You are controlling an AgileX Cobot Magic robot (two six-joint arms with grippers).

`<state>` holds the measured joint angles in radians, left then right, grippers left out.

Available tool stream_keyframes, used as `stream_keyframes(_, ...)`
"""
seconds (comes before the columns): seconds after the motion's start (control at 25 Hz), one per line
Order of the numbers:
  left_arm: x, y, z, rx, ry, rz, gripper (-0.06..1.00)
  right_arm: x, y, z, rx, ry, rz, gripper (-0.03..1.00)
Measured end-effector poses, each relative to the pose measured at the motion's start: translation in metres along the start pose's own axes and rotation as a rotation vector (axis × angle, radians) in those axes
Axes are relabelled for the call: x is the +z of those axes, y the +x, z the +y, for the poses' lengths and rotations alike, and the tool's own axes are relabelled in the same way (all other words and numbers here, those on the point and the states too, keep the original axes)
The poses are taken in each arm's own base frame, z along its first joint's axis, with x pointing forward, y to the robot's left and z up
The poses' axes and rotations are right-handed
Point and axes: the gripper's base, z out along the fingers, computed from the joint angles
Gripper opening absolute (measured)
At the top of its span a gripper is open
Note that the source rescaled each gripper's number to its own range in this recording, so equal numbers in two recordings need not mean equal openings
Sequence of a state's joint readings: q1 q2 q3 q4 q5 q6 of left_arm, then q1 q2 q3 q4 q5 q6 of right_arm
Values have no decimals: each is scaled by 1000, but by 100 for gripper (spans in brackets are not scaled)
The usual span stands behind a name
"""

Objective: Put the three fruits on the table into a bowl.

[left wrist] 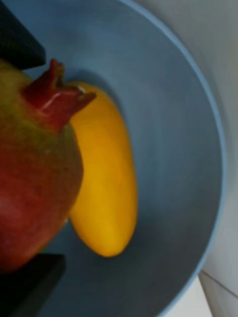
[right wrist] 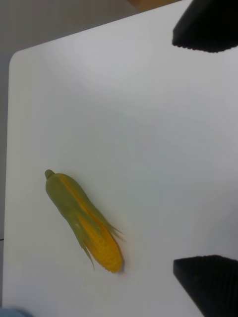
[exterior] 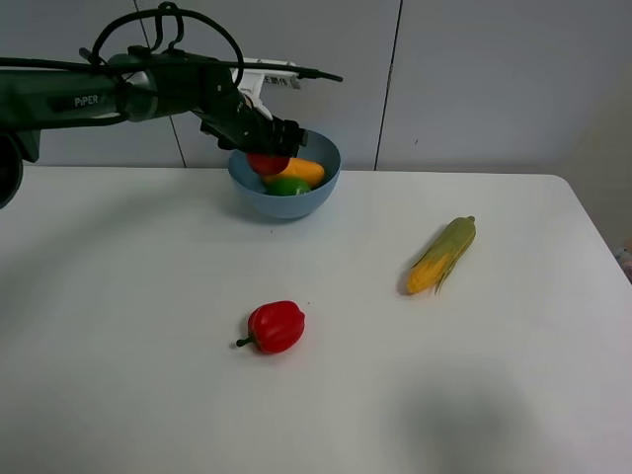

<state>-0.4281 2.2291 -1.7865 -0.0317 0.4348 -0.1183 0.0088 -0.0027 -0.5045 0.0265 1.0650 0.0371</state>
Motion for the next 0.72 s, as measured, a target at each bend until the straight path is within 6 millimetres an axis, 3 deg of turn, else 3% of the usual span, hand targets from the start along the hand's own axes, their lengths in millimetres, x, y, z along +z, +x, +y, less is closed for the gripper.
stream_keyframes(0.04, 1, 1, 0, 0, 0, 2, 34, 0, 0, 0, 0, 0, 0, 42)
stream_keyframes(0.16, 1, 0, 0, -1, 1, -5, 81, 0, 0, 0, 0, 0, 0, 42)
stream_keyframes(0.24, 1, -1, 0, -4, 2, -11, 93, 0, 0, 0, 0, 0, 0, 42)
stream_keyframes(0.36, -6, -6, -1, -4, 4, -26, 98, 0, 0, 0, 0, 0, 0, 42)
stream_keyframes(0.48, -31, -21, -3, 4, 6, -71, 98, 0, 0, 0, 0, 0, 0, 42)
stream_keyframes(0.72, -129, -65, 6, 53, -40, -197, 98, 0, 0, 0, 0, 0, 0, 42)
